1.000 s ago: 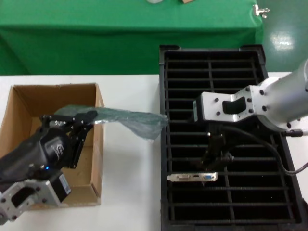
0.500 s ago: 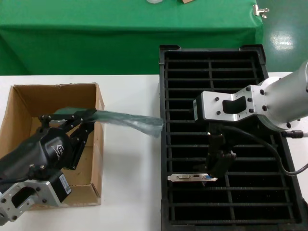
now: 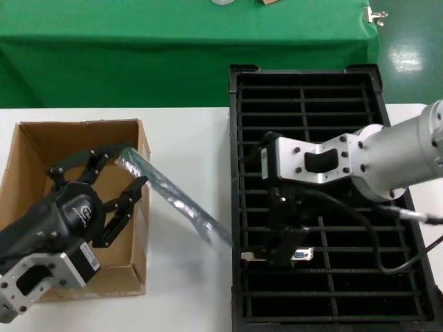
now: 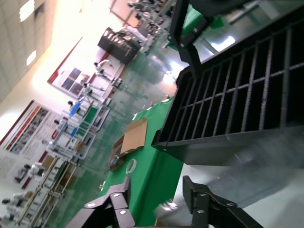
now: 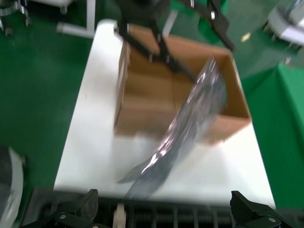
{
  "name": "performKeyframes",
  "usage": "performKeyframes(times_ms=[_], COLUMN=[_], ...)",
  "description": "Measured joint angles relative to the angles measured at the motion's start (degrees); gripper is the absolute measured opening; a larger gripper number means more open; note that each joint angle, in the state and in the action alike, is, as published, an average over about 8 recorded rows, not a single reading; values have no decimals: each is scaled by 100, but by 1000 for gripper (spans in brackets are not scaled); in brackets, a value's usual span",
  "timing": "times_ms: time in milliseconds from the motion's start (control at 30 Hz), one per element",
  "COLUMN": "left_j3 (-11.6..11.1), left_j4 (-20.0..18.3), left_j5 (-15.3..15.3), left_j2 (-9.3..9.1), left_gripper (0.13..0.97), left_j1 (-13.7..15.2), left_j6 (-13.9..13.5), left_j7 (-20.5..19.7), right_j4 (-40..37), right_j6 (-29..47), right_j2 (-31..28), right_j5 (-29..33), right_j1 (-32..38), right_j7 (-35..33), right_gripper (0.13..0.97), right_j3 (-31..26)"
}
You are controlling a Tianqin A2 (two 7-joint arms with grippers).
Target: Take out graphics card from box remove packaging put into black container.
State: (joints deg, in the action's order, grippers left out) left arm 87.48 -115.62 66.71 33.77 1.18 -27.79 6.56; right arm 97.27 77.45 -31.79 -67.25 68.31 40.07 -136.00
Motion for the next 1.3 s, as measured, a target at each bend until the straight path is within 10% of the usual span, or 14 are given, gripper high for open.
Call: performKeyframes(times_ms=[700, 1300], left_j3=[124, 233], left_j4=[710, 1332], left_j5=[1080, 2027], left_j2=[-492, -923], left_gripper=[773, 938], left_j1=[-35, -66], left_j6=[824, 1546], left_j7=[-195, -366], right_j4=[-166, -311], right_j6=[-2297, -4309], right_j2=[433, 813], right_j5=[-1064, -1996], right_j1=[-2026, -3801], right_j7=[-1188, -2228], right_gripper=[966, 966], right_j3=[1315, 2466])
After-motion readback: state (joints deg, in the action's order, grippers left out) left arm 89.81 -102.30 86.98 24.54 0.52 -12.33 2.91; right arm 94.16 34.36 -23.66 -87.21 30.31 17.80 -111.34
